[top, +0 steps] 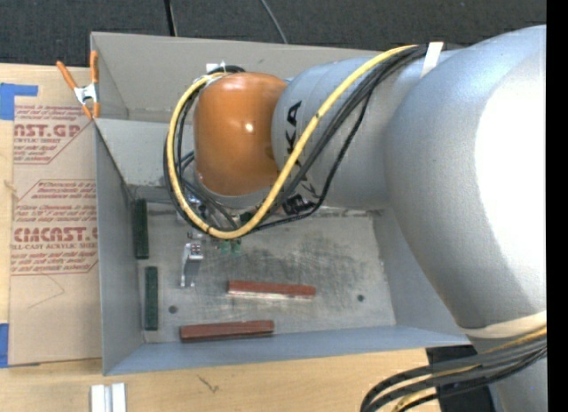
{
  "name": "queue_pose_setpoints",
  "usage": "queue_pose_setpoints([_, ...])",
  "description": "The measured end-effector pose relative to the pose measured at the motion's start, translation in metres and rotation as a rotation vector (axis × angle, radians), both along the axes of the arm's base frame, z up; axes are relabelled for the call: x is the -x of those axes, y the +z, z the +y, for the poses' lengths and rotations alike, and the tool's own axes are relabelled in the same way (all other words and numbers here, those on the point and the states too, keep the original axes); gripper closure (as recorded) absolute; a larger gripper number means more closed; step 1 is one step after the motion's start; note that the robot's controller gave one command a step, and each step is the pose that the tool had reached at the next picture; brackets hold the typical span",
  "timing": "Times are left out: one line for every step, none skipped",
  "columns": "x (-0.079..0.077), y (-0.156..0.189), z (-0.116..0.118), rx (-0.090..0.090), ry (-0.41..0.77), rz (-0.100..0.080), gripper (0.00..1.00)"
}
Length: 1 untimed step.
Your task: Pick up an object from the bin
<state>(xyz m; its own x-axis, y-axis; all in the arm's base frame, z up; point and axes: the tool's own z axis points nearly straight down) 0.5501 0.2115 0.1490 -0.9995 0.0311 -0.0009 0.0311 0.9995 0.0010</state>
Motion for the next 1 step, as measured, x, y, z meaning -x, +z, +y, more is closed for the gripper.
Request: queue_pose_setpoints([0.0,0.0,0.0,0.0,0.0,0.0,0.0])
